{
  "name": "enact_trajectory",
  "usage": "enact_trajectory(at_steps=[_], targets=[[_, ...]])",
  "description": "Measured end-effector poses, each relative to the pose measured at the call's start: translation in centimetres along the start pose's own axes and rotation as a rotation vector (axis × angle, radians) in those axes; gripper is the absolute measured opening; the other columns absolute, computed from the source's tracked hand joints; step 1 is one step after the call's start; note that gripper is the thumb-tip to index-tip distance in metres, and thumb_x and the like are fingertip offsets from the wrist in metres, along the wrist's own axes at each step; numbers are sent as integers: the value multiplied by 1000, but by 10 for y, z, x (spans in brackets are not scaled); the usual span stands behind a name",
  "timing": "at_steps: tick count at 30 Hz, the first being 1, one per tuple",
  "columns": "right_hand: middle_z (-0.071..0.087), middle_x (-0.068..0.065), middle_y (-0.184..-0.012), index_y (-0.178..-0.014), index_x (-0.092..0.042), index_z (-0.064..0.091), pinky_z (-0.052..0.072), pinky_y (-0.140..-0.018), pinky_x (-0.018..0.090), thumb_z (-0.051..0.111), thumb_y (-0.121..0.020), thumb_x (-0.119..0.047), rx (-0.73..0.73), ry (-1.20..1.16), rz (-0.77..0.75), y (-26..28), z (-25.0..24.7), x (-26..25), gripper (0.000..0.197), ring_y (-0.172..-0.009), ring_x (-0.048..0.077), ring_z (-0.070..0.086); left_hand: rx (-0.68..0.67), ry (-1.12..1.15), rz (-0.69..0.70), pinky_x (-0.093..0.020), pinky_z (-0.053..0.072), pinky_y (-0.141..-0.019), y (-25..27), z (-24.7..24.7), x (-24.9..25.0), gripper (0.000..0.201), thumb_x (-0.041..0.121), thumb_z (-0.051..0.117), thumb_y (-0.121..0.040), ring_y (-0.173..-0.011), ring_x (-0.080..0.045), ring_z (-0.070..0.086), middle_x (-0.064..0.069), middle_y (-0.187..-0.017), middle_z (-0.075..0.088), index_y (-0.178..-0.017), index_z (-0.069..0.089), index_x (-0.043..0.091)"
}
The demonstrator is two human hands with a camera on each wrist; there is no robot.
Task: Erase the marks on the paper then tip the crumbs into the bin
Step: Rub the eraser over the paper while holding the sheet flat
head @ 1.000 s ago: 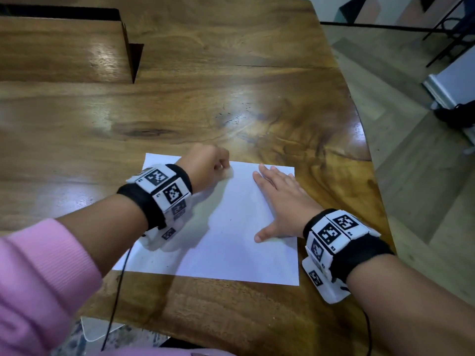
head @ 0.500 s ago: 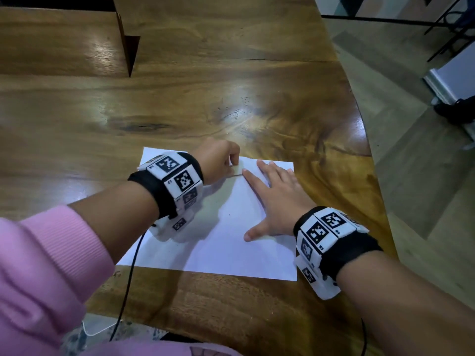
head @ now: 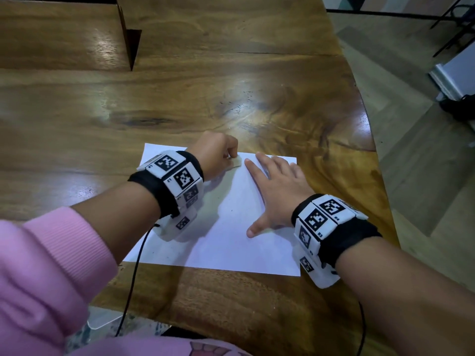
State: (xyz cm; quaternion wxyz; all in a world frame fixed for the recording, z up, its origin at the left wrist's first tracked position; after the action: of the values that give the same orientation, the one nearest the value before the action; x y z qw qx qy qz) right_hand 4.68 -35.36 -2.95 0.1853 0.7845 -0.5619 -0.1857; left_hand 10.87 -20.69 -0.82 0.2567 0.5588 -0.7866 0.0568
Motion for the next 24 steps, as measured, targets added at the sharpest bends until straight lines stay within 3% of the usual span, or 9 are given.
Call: enact_trajectory(at_steps=[3,6,11,12,14,16,18,22,24], targets=[[-18,-6,-157,-148,-31,-16,-2,-116,49,73,-47,-75,-4,-8,1,0,0,0,141,-145,22,-12,-124,16,88,-23,32,-55,17,4,-2,4,11,66,-74,-70,-24,50,-8,-74,59,-76,64,8],[-20,-5,-157,-147,-31,-16,-3,-116,50,73,-47,-74,-9,-14,1,-1,1,0,141,-145,23,-14,-299,-15,121,-17,34,-57,34,10,-4,5,15,67,-75,-67,-18,48,0,-71,57,-74,64,12],[-20,-6,-157,-147,-31,-17,-4,-116,50,73,-47,-74,-10,-26,1,0,1,0,142,-145,23,-14,-30,0,19,-23,33,-66,0,0,-3,8,8,63,-76,-73,-21,49,-4,-75,57,-83,65,7],[-19,-6,-157,-147,-31,-17,-4,-116,50,74,-47,-73,-8,-29,-2,0,1,0,142,-145,23,-14,-55,4,40,-23,32,-64,0,0,-3,3,9,64,-75,-72,-22,50,-3,-73,55,-78,65,10],[-18,-6,-157,-148,-31,-15,-4,-116,50,74,-47,-73,-2,-36,-6,0,1,0,141,-145,23,-13,-216,-13,101,-23,33,-60,14,5,-2,18,10,64,-75,-69,-22,51,0,-69,56,-64,58,21],[-19,-6,-157,-148,-31,-16,-4,-116,50,75,-47,-73,-2,-41,-4,0,1,0,141,-145,23,-14,-372,-47,121,-22,38,-65,27,11,-3,13,11,65,-76,-70,-18,52,-2,-75,62,-69,62,21],[-20,-7,-157,-147,-32,-16,-5,-116,51,75,-47,-72,-7,-44,-1,0,1,0,142,-145,23,-14,-326,-46,121,-22,38,-65,22,9,-3,6,11,65,-76,-72,-17,52,-3,-79,64,-76,65,17],[-21,-7,-156,-148,-32,-17,-6,-115,50,75,-47,-72,-13,-51,0,-1,1,0,142,-145,22,-15,-28,-53,56,-24,34,-68,-2,5,1,8,7,62,-77,-75,-20,45,-13,-85,63,-85,65,6],[-20,-7,-157,-148,-32,-16,-6,-115,50,75,-47,-72,-7,-54,-2,-1,1,0,141,-145,22,-15,-117,-44,113,-25,34,-67,14,11,4,3,8,60,-77,-72,-21,45,-8,-78,57,-78,63,6]])
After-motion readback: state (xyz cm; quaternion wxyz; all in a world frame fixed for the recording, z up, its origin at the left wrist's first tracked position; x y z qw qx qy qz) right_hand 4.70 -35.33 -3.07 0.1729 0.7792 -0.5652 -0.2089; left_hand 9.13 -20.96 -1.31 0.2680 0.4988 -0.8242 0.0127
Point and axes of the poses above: each hand's wrist, its own y-axis away from the middle knuckle, its own z-axis out of the palm, x = y × z, the point moved 2 cm from there along -y, towards the middle knuckle
